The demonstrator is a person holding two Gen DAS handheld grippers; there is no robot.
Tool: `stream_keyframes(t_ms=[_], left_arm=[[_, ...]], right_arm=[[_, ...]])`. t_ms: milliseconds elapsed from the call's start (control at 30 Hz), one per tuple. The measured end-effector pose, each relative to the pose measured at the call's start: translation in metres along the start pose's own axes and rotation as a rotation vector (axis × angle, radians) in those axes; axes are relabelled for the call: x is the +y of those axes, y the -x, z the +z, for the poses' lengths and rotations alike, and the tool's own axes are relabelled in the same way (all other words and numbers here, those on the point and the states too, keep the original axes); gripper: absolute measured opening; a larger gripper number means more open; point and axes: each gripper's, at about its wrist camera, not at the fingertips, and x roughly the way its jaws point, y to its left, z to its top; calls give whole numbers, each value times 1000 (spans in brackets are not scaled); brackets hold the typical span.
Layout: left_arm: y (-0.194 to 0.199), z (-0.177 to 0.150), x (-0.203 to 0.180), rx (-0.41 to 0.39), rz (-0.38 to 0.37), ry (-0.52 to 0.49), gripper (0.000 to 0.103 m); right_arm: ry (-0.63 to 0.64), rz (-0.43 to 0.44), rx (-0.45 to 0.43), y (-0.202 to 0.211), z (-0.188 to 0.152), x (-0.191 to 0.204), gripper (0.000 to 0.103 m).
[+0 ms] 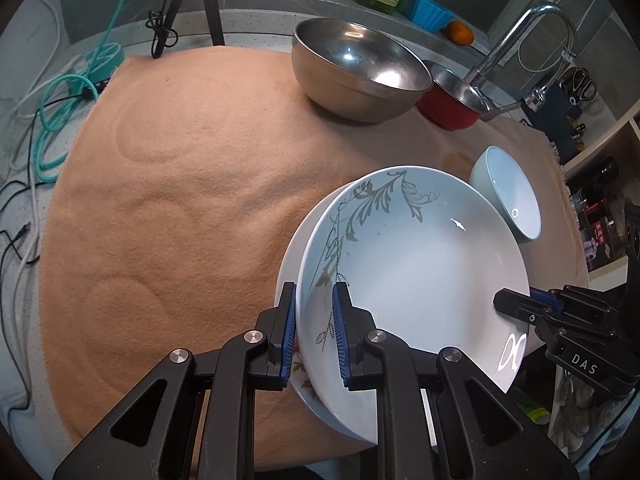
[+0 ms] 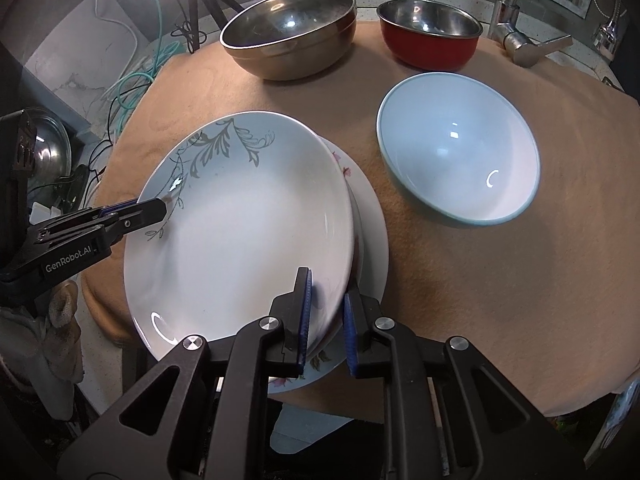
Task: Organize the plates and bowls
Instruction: 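Lower the white leaf-pattern plate onto the pink-floral plate stack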
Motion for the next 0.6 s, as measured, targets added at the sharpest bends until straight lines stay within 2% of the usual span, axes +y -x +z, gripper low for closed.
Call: stream_keyframes(t_ms=[133,600], left_arm=[[-1,0,-2,1,6,-7,16],[-3,-1,3,23,-23,20,16]], right_arm=[[-44,41,20,0,1,-6,19],[-253,249,60,-7,0,-42,20]])
